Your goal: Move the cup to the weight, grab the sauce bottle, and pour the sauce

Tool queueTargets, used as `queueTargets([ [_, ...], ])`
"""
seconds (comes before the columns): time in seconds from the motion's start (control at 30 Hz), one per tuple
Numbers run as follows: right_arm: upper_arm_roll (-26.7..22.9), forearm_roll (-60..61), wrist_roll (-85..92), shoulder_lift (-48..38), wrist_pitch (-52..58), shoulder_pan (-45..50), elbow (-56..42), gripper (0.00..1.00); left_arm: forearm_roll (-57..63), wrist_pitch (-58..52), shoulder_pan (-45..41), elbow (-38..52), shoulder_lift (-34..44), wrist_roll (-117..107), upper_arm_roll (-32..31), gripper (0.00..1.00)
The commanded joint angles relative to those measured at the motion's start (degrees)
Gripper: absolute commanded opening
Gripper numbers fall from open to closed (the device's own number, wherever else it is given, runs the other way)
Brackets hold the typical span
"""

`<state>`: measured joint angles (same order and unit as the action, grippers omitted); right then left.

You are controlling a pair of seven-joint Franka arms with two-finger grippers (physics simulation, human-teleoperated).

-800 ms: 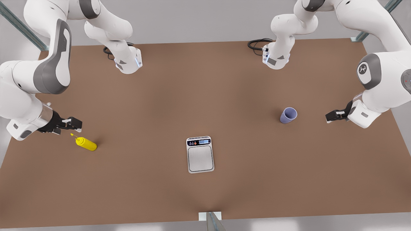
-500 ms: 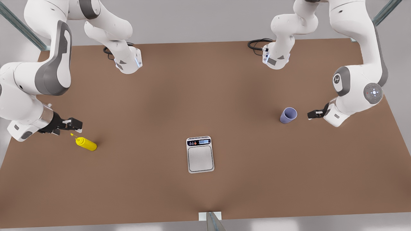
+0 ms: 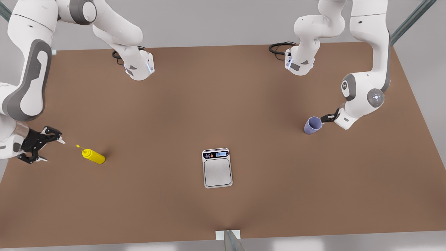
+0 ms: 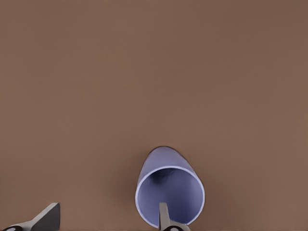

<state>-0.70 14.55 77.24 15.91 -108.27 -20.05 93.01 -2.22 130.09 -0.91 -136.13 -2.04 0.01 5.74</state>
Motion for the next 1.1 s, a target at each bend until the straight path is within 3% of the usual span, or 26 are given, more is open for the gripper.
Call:
queueTargets([
  [0.0,0.0,0.7,0.9,0.0,0.0,-0.7,0.4,1.0,0.0,0.3,-0.6,-0.3,0.0,0.0,0.0,0.98],
  [0.13,0.0,18.5,27.0,6.9,0.8,-12.0,4.5,1.0,-0.1,2.5,-1.6,-0.5,-2.1,-0.1,-0.1,0.91],
  [0.17,0.0,20.2,30.4,9.1,0.8,-13.5,4.7,1.0,-0.1,3.0,-1.6,-0.6,-2.3,-0.1,-0.1,0.85],
  [0.23,0.0,24.9,37.4,14.0,0.9,-15.7,4.5,1.0,-0.1,3.3,-1.6,-0.6,-3.1,-0.1,-0.1,0.83],
  [0.3,0.0,28.3,42.3,17.9,0.8,-16.8,4.6,1.0,-0.1,5.1,-1.6,-0.7,-4.6,-0.1,-0.1,0.78],
  [0.5,0.1,32.5,51.8,25.0,2.2,-18.3,4.6,1.0,-0.1,7.5,-1.8,-1.7,-6.3,-0.1,-0.2,0.76],
  [0.57,0.3,34.1,54.2,26.5,2.4,-18.0,4.6,1.0,-0.1,8.5,-1.8,-1.6,-7.5,-0.1,-0.2,0.68],
  [0.63,0.5,34.4,54.3,27.0,4.1,-17.8,4.6,1.0,-0.2,8.4,-1.8,-1.6,-7.9,-0.4,-0.2,0.46],
  [0.77,1.9,34.8,56.4,29.1,4.5,-17.8,3.8,1.0,-0.2,10.1,-1.8,-1.5,-9.4,-0.7,-0.5,0.24],
  [1.07,3.5,36.5,56.3,31.8,3.9,-17.6,1.1,1.0,-0.3,10.1,-2.1,-1.4,-9.0,-1.4,-0.6,0.21],
])
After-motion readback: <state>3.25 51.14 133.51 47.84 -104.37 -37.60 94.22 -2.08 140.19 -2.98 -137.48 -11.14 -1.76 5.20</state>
